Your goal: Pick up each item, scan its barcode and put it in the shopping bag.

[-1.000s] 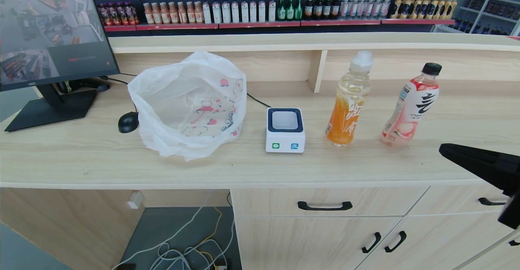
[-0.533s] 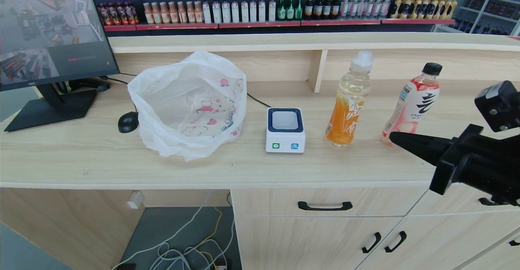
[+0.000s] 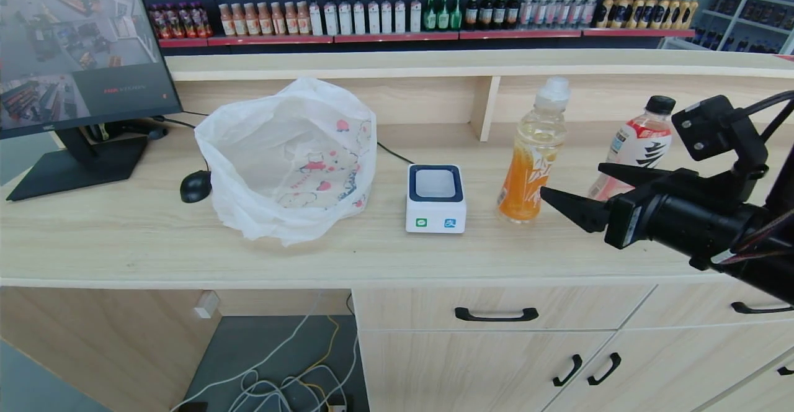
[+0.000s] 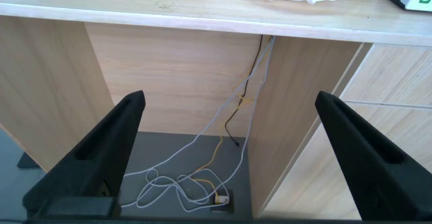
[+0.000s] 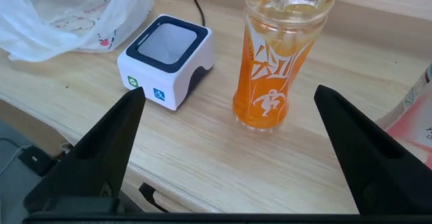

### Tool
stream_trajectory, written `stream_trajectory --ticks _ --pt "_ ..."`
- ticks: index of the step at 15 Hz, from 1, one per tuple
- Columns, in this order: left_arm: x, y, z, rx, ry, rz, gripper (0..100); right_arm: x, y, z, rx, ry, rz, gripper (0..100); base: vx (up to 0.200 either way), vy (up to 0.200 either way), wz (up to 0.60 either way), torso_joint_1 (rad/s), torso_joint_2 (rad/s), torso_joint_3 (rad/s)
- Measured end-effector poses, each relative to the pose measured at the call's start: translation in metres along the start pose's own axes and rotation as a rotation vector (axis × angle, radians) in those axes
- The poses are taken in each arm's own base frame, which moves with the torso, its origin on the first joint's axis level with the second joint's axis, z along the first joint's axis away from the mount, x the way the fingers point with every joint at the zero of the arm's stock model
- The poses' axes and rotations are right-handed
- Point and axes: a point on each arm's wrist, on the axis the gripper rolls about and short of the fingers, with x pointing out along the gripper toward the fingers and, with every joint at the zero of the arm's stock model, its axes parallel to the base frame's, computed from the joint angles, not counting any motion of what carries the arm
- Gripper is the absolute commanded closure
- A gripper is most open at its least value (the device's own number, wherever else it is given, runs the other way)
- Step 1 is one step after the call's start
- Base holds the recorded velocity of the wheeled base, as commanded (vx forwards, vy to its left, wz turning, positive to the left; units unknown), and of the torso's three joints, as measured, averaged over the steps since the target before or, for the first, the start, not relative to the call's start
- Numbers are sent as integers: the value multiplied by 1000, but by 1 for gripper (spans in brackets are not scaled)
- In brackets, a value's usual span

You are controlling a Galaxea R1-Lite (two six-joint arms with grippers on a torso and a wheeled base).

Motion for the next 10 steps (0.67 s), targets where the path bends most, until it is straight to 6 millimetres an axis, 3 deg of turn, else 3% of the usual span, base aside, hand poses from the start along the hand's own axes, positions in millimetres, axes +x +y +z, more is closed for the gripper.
stream_trajectory --ticks 6,10 --pt "0 0 0 0 0 -1 0 20 4 -17 110 -46 -163 0 0 0 0 0 0 0" --pt "0 0 0 0 0 -1 0 43 11 -27 128 -113 -186 0 0 0 0 0 0 0"
